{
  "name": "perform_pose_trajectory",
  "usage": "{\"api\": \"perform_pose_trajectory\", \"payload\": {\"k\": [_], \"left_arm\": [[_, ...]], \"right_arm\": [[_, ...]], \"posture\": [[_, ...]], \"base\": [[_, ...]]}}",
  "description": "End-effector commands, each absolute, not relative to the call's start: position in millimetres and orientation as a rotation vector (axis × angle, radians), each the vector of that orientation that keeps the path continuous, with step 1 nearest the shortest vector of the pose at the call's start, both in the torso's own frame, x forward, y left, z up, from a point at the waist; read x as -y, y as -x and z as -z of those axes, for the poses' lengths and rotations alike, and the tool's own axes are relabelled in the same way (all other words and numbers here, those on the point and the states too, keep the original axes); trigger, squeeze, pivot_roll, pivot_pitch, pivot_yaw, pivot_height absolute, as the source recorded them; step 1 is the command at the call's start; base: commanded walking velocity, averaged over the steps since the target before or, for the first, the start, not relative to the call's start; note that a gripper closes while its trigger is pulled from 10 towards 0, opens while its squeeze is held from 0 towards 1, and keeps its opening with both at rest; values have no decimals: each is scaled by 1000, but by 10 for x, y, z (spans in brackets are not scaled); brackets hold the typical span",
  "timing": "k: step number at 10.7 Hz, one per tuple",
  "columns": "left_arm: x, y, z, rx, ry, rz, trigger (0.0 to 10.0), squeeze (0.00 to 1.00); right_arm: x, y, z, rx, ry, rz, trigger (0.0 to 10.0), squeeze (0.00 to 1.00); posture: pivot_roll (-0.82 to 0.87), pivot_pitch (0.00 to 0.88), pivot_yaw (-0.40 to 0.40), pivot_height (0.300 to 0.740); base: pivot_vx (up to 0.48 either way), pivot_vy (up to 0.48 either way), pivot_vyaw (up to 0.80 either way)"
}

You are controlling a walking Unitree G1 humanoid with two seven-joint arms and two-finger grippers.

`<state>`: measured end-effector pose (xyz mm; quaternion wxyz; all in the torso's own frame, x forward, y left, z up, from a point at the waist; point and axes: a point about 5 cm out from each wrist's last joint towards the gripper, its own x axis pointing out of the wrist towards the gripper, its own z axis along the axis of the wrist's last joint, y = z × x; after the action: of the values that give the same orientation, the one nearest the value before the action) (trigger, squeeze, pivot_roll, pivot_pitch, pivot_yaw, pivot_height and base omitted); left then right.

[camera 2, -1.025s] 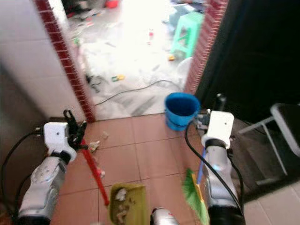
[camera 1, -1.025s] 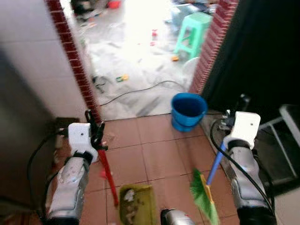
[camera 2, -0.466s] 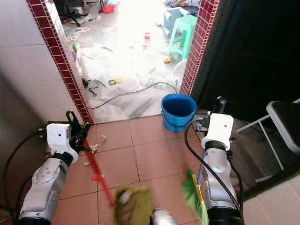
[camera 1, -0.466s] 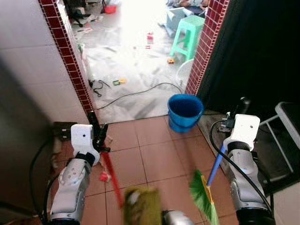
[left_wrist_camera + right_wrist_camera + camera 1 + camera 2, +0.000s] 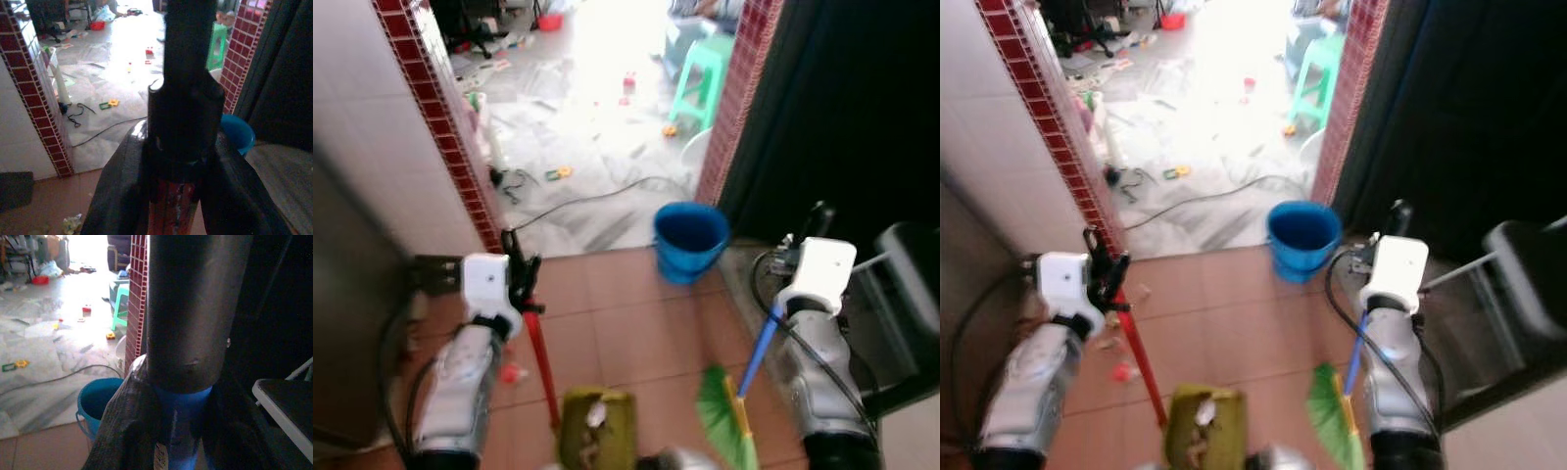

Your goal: Sweep floor

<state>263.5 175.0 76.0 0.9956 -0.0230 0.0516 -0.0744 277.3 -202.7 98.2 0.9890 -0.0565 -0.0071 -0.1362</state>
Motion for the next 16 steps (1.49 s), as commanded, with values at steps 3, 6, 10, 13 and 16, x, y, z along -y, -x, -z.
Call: {"api": "perform_pose_trajectory", "payload": {"k": [3,6,10,13,16], "left_arm": [[-1715,-2691,-829,-62,74,138,10000,0],[-1717,-2704,-817,-61,76,124,10000,0],[-1801,-2715,-817,-53,109,52,10000,0],[-1895,-2858,-1128,55,205,2,10000,0],[-1985,-2976,-1333,124,351,-37,10000,0]], "right_arm": [[2064,-2807,-1063,52,117,287,10000,0],[2084,-2831,-1086,59,115,287,10000,0],[2091,-2833,-1069,46,118,276,10000,0],[2112,-2855,-1057,39,124,271,10000,0],[2089,-2869,-1047,35,126,258,10000,0]], "posture": [[-99,0,50,740],[-102,0,48,740],[-100,0,35,740],[-96,0,28,740],[-94,0,17,740]], "base": [[0,0,0],[0,0,0],[0,0,0],[0,0,0],[0,0,0]]}}
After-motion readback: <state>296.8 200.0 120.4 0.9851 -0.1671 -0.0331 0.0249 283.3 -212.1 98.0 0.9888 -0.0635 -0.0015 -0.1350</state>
